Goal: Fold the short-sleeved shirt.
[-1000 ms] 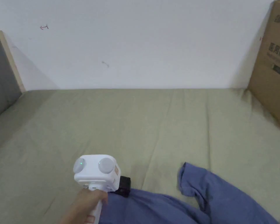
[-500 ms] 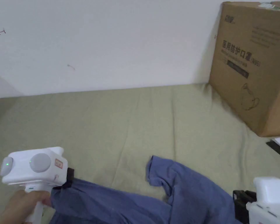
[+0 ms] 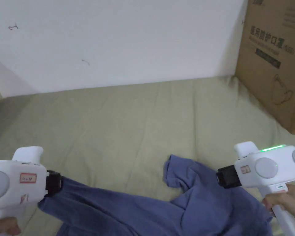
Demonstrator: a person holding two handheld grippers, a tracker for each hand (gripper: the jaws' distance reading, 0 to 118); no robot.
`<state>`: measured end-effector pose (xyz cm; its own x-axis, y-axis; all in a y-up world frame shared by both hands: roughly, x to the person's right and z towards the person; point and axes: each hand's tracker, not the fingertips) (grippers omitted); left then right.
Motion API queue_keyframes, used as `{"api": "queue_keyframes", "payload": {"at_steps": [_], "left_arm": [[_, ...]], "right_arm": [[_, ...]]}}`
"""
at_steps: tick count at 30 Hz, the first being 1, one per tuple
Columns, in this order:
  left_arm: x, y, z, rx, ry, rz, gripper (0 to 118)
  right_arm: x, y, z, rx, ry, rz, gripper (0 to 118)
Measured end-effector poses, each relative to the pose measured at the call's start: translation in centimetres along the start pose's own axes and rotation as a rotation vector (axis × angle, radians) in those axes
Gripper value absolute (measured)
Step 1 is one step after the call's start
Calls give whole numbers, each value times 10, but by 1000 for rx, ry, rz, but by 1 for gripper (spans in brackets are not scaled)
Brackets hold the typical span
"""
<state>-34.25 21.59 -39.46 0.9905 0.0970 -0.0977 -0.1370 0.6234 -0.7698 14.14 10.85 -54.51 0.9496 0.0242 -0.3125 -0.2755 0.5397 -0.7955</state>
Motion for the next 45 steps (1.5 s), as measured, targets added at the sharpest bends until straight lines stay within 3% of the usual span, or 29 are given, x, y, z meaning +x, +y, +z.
{"api": "queue_keyframes", "payload": {"at_steps": [2,3,5,7,8,9,11,13,16,19,21,25,29,37,45], "left_arm": [[-3,-3,1,-4,8,3,0],[-2,-6,0,-5,11,2,0],[-8,-7,0,-9,17,9,0],[-10,-7,0,-13,24,13,0],[-13,-7,2,-13,27,18,0],[-15,-8,3,-13,25,17,0],[-25,-5,5,-9,28,25,0],[-27,-7,8,0,22,33,0],[-22,-7,10,-9,19,36,0],[-22,-9,15,-11,35,11,0],[-23,-7,25,4,21,20,0],[-20,5,56,81,24,36,0],[-9,23,102,172,40,17,0],[-4,102,183,345,74,15,0],[12,205,236,452,150,8,0]], "right_arm": [[-9,3,-30,-83,13,-4,97],[-13,3,-46,-112,6,16,85],[-18,-3,-69,-164,-12,44,86],[-21,3,-58,-141,-34,-19,86],[-21,5,-54,-136,-27,-4,81],[-22,4,-52,-125,-24,36,67],[-22,5,-54,-127,-35,35,50],[-29,6,-52,-111,-73,45,3],[-34,3,-47,-107,-114,76,3],[-29,12,-2,-53,-90,-3,3],[-18,21,30,-27,16,-65,3],[-4,44,108,134,1,-99,3],[8,62,195,274,58,-201,3],[8,105,327,468,7,-213,3],[1,182,397,571,-40,-218,3]]}}
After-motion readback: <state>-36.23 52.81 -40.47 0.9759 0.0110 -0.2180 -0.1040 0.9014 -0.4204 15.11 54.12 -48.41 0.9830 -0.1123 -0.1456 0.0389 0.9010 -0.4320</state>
